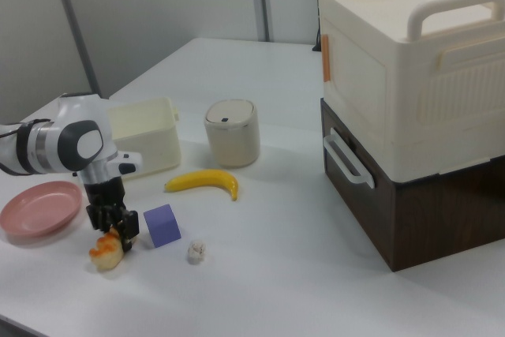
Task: Put the bread on a plate
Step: 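Move the gripper down over the orange-topped bread roll, then lift the bread roll and carry it over the pink plate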
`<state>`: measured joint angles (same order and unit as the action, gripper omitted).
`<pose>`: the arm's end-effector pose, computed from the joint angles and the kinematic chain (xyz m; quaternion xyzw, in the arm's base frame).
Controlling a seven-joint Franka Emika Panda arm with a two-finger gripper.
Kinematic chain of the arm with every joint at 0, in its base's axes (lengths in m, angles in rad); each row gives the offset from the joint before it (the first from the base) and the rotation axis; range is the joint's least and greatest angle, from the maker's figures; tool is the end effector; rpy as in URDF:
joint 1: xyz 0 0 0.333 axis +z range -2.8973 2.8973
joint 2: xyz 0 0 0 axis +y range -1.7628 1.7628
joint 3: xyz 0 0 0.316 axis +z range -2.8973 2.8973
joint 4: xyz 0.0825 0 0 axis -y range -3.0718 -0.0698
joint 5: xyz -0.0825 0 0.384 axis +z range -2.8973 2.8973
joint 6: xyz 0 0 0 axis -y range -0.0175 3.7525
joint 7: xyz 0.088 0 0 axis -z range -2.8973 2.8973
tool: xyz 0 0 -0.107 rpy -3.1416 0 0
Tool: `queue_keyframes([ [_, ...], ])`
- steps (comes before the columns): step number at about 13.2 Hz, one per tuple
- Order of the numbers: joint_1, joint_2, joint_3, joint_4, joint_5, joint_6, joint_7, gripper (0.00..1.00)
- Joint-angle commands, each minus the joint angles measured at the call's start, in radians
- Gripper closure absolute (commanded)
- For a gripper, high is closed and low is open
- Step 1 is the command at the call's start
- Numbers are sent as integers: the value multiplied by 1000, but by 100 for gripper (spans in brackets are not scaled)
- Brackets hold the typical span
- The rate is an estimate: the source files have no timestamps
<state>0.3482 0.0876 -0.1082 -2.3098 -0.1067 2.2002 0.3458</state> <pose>0.4828 0.1142 0.2922 0.9940 -0.0174 -0.0812 0.0710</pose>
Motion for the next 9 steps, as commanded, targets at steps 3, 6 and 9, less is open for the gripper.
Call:
queue_keyframes([
  [3, -2, -29, -11, 269, 83, -274, -22, 100],
  [6, 33, -14, 2, 368, 151, -307, 8, 100],
  [9, 181, 30, 2, 400, 168, -280, 131, 93],
])
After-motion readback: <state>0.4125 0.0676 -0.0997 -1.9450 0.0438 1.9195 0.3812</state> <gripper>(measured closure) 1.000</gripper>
